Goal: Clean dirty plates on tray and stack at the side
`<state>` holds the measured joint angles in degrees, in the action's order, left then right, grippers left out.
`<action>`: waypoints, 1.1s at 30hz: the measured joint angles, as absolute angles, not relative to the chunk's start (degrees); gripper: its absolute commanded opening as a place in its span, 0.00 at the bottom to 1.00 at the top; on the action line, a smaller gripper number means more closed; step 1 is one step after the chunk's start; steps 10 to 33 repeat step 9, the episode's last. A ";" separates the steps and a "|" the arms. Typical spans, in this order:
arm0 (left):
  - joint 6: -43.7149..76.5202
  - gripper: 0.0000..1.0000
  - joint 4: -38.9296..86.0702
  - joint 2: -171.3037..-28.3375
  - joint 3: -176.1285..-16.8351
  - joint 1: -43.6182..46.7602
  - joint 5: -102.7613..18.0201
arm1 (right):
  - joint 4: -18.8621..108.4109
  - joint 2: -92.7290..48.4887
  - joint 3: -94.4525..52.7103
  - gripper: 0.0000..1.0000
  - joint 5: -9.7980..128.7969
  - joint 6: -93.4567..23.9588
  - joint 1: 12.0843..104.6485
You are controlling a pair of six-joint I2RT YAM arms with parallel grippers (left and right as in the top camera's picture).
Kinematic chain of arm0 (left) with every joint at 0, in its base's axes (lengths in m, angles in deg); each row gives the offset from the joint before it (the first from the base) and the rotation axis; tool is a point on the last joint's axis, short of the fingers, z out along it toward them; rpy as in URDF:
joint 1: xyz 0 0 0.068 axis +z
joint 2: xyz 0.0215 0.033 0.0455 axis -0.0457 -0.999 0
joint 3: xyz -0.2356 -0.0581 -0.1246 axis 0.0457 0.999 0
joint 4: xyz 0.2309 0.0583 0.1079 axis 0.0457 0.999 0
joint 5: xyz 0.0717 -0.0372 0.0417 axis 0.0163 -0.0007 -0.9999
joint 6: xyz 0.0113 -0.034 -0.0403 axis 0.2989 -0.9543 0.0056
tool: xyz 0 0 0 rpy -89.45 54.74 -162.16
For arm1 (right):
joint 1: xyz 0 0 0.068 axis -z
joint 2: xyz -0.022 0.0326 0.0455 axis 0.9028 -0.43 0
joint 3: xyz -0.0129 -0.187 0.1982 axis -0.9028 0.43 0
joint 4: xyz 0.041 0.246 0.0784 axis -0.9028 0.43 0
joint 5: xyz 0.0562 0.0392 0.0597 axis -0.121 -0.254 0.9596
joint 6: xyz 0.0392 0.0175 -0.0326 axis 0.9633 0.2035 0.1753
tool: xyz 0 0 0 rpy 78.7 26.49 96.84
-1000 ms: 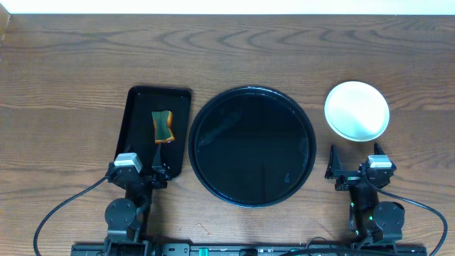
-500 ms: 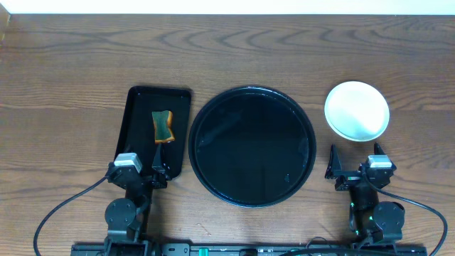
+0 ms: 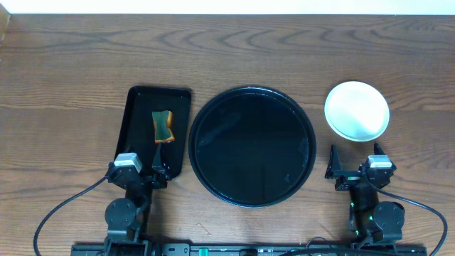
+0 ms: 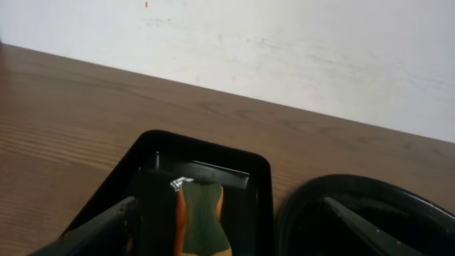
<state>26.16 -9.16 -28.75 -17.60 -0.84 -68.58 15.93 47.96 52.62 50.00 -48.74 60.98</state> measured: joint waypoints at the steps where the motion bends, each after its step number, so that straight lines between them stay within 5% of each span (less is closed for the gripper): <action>1: 26.16 0.79 -9.16 -28.75 -17.60 -0.84 -68.58 | 15.93 47.96 52.62 0.99 50.00 -48.74 60.98; 33: 26.16 0.79 -9.16 -28.75 -17.60 -0.84 -68.58 | 15.93 47.96 52.62 0.99 50.00 -48.74 60.98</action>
